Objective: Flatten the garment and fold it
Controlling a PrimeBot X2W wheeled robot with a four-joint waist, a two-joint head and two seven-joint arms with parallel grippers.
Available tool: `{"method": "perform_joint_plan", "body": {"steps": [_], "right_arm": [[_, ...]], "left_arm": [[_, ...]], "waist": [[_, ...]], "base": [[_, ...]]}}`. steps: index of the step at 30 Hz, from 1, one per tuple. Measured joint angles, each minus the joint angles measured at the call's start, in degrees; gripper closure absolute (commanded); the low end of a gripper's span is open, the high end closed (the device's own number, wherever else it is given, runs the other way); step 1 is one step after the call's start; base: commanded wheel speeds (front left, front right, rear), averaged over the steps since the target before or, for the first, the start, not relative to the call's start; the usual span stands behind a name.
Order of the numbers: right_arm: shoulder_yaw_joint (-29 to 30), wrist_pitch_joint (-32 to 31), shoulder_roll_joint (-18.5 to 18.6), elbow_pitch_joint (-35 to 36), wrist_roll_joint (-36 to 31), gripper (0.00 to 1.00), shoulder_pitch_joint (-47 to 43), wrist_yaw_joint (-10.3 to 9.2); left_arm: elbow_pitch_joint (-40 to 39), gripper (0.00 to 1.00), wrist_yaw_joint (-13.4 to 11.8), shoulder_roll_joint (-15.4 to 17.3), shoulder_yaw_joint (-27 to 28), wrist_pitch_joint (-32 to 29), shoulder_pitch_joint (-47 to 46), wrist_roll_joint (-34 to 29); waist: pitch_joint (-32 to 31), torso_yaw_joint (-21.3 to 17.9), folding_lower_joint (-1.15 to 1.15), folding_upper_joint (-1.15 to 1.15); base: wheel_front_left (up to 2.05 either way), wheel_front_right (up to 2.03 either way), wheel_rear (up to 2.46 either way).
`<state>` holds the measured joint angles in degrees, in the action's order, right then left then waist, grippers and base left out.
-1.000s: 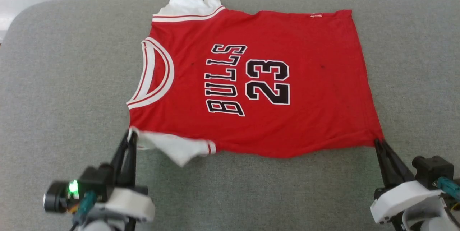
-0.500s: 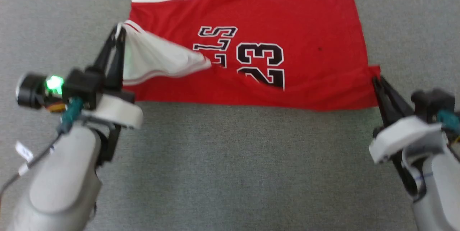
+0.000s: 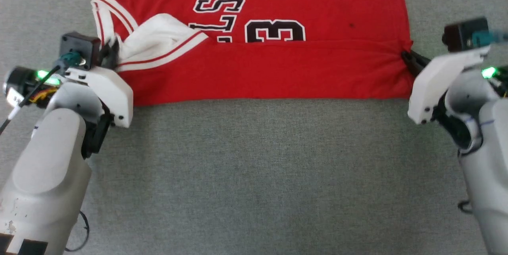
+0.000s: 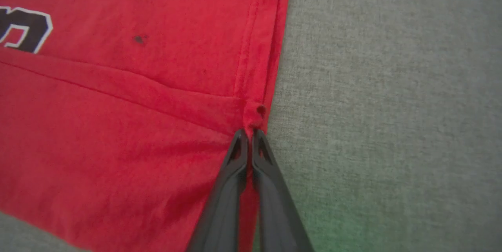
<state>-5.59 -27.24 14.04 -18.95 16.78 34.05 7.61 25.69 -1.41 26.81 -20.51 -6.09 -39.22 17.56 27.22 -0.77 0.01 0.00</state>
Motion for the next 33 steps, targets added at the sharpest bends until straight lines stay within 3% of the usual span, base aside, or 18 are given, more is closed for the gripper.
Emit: {"method": "perform_joint_plan", "body": {"steps": [4, 8, 9, 10, 11, 12, 18, 22, 26, 33], "right_arm": [[0.3, -10.8, 0.1, 0.6, 1.3, 1.0, 3.1, 0.01], [1.5, -17.0, 0.1, 3.1, 1.4, 1.0, 3.4, 0.0], [2.0, -17.0, 0.0, 3.8, 1.4, 0.72, 3.0, 0.0], [2.5, -16.7, -0.1, 4.5, 1.3, 0.6, 2.4, 0.0], [2.7, -16.1, -0.2, 5.3, 1.3, 0.08, 1.5, -0.01], [3.2, -15.1, -0.4, 6.0, 1.3, 0.0, 0.5, -0.01], [4.8, -2.5, -2.1, 11.3, 0.8, 0.0, -6.3, -0.02], [5.9, 8.3, -4.4, 13.6, 0.4, 0.0, -10.9, -0.02], [6.3, 18.8, -7.5, 15.2, -0.1, 0.0, -16.1, -0.02], [4.5, 31.6, -10.4, 15.8, 0.0, 0.0, -22.0, -0.02]], "left_arm": [[1.4, 1.0, 3.7, 0.0, 0.2, -6.8, -1.5, 4.4], [1.1, 1.0, 4.4, -0.4, 0.8, -10.1, -2.3, 7.4], [0.7, 0.74, 4.2, -0.4, 1.0, -9.3, -2.2, 7.4], [0.5, 0.33, 3.4, -0.5, 1.1, -7.7, -1.9, 6.9], [0.3, 0.0, 2.4, -0.6, 1.3, -5.9, -1.3, 6.5], [0.0, 0.0, 1.6, -0.8, 1.5, -3.9, -0.6, 6.0], [-4.5, 0.0, -5.2, -2.3, 4.8, 10.1, 4.2, 4.4], [-6.9, 0.0, -8.5, -4.4, 8.1, 15.2, 9.8, 6.5], [-9.1, 0.0, -10.4, -7.5, 10.3, 15.5, 16.1, 10.5], [-11.8, 0.0, -12.5, -10.2, 13.4, 8.3, 21.3, 18.2]], "waist": [[0.8, -0.1, -0.02, 0.0], [0.4, 0.5, -0.01, 0.0], [0.2, 0.6, -0.01, 0.0], [0.0, 0.7, 0.0, 0.0], [-0.2, 0.8, 0.0, 0.0], [-0.5, 0.9, 0.0, 0.0], [-3.2, 1.3, 0.0, 0.0], [-5.4, 1.4, -0.01, 0.0], [-7.5, 1.3, -0.01, 0.0], [-9.0, 0.1, -0.02, 0.0]], "base": [[0.0, 0.0, 0.0], [0.0, 0.0, 0.0], [0.0, 0.0, 0.0], [0.0, 0.0, 0.0], [0.0, 0.0, 0.0], [0.0, 0.0, 0.0], [0.0, 0.0, 0.0], [0.0, 0.0, 0.0], [0.0, 0.0, 0.0], [0.0, 0.0, 0.0]]}}
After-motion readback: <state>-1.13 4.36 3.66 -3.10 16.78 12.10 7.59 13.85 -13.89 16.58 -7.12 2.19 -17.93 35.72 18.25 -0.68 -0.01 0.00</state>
